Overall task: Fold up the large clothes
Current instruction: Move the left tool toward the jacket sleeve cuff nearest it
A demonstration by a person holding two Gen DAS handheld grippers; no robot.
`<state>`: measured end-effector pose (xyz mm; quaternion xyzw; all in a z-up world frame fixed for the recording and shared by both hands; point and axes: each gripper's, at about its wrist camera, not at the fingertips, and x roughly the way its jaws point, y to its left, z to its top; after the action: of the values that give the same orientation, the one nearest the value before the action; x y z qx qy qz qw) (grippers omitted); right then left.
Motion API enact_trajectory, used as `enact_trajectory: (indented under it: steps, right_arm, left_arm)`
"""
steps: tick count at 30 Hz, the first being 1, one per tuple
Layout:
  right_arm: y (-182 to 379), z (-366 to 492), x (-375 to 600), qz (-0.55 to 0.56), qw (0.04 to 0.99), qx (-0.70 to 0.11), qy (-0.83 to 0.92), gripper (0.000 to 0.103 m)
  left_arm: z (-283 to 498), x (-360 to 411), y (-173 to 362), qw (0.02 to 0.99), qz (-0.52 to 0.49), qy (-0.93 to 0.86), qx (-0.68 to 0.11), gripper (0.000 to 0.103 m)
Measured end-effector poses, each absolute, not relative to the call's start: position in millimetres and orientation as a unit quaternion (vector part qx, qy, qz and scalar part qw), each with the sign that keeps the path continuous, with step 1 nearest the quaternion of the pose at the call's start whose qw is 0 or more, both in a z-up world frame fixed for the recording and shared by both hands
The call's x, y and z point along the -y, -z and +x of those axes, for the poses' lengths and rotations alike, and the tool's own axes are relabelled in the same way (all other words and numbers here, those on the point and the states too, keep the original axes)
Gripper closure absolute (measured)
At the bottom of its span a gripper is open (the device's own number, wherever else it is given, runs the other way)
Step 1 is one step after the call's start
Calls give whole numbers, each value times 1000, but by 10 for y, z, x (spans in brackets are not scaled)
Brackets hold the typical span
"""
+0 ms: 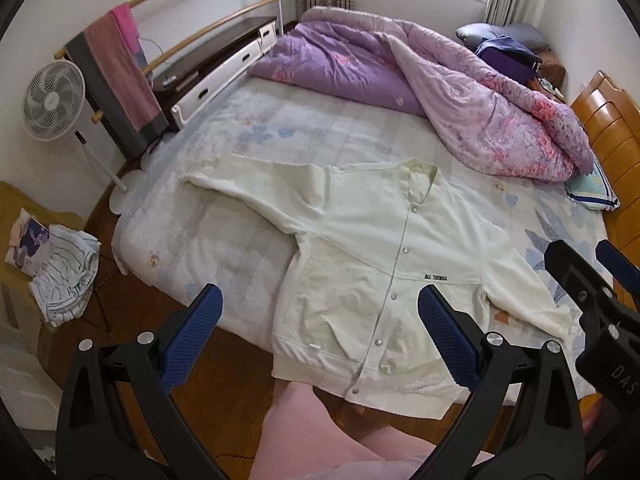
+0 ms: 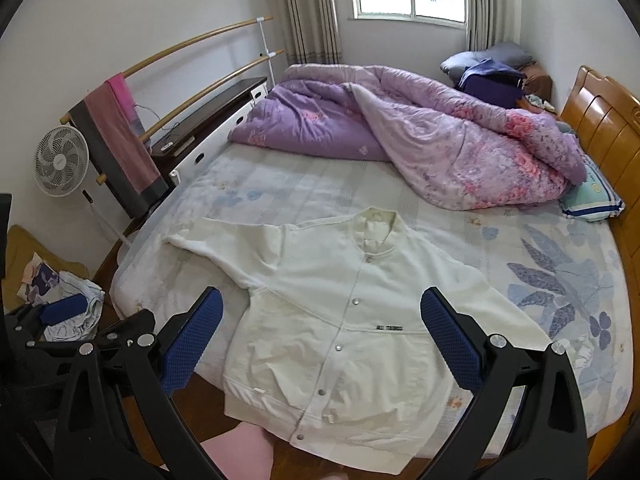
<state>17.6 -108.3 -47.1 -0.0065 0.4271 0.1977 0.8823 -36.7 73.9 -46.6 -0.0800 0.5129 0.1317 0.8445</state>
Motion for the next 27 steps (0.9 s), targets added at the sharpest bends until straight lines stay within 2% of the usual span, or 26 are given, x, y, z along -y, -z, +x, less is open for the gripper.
enact_trajectory:
  steps: [6, 18, 24, 27]
  right_arm:
    - [619, 461, 494, -29, 878, -443, -179, 7]
    - [1131, 1507, -938, 12, 843, -523, -123, 8]
    - [1543, 2041, -1444, -5, 827, -556, -82, 8]
    - [1865, 2216, -1580, -23, 811, -581, -57, 8]
  left_arm:
    - [-33, -1475, 744, 825, -143, -103, -537, 5]
    - [978, -3263, 1349, 788, -171, -109, -582, 5]
    - [1580, -3912, 1972, 752, -146, -125, -631, 5]
    - [1848, -4287, 2462, 723, -163, -141, -657, 5]
